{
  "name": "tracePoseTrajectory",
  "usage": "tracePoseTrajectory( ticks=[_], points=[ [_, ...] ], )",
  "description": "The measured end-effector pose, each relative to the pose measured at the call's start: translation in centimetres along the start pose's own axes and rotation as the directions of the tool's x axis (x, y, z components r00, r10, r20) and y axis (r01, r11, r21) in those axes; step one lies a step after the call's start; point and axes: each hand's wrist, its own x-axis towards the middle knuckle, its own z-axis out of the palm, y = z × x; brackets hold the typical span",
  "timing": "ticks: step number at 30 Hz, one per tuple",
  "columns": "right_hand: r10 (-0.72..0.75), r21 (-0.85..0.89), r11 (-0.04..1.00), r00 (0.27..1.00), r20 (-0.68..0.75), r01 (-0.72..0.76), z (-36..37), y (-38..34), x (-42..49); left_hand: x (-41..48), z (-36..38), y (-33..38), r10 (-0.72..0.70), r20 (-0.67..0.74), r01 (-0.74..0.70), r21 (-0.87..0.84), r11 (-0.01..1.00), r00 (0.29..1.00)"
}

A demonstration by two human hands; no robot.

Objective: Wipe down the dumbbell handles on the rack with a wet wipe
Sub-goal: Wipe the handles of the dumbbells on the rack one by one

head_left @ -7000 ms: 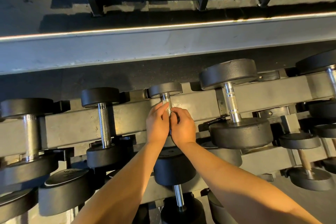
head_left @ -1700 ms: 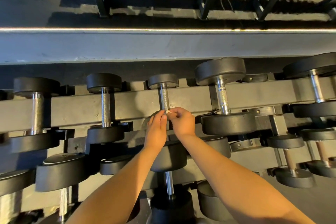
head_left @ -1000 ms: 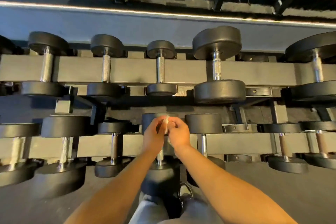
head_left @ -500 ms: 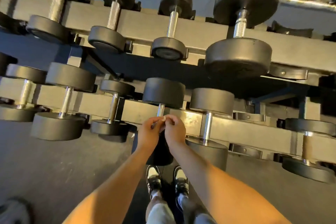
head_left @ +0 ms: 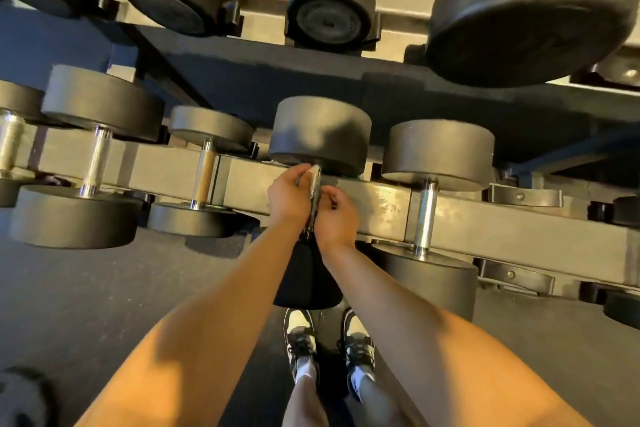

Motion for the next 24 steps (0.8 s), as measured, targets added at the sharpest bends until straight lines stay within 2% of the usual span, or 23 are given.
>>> tracePoseTrajectory(
  ticks=[3,9,14,17,21,24],
  points=[
    [-0.045,-0.039,0.998,0.999,-0.007,0.044,0.4,0.3,0.2,0.9,0.5,-0.7,-0.013,0.0,0.013,0.024,1.0,1.0],
    [-0.08,-0.136,0.988,0.997,-0.01,0.078,0.3,1.2,-0.6,0.7,-0.9,-2.1,-0.043,0.044,0.03,0.26,0.965,0.998],
    [-0.129,-0.174,0.976,0.992,0.005,0.128,0.0,1.3,-0.4,1.6,-0.8,-1.2,0.032,0.041,-0.038,0.138,0.99,0.999],
    [-0.169,-0.248,0.954,0.985,0.021,0.169,0.1,1.5,-0.5,1.1,-0.4,-1.4,0.01,0.042,-0.017,0.18,0.984,0.999],
    [-0.139,-0.344,0.931,0.99,-0.014,0.125,0.7,1.0,-1.2,0.3,-1.5,-1.9,-0.028,0.114,-0.011,0.332,0.943,0.993],
    [-0.097,-0.351,0.934,0.994,-0.056,0.071,1.5,0.2,-1.8,0.4,-2.2,-2.2,-0.034,0.162,-0.017,0.305,0.952,0.986]
  ],
)
